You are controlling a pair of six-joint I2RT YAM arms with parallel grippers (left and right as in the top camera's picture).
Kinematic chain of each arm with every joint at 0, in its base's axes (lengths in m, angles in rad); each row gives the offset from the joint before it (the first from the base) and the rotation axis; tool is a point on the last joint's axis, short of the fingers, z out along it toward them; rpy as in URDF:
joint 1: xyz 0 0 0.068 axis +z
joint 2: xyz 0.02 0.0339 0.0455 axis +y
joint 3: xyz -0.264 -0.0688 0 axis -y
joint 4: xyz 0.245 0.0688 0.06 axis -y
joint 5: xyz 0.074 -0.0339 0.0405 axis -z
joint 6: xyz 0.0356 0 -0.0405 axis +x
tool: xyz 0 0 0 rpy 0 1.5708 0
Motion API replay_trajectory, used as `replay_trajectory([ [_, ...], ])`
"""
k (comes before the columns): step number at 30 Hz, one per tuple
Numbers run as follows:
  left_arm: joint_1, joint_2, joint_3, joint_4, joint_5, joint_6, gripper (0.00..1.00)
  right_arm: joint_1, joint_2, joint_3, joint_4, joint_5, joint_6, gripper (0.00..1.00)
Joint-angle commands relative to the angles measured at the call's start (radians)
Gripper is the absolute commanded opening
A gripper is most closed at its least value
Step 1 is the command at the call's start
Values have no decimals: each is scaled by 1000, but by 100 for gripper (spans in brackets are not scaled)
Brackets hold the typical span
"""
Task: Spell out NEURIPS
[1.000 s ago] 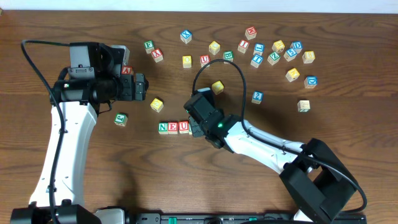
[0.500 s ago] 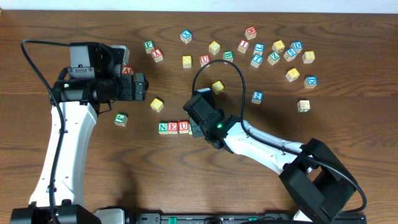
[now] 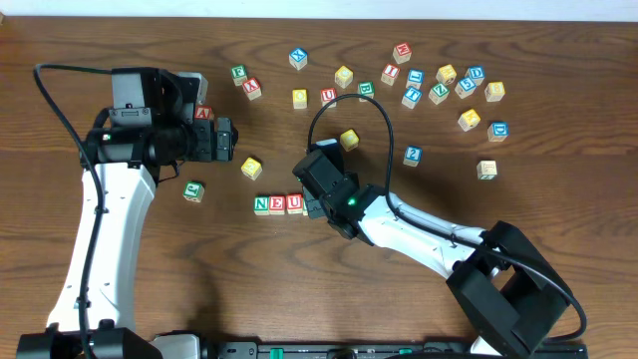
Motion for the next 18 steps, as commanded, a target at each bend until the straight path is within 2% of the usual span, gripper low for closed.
replay_trajectory([
  [1,2,1,22,0,15,21,98,2,25,11,5,20,11,1],
  [18,2,1,22,0,15,21,98,2,39,10,6,20,11,1],
])
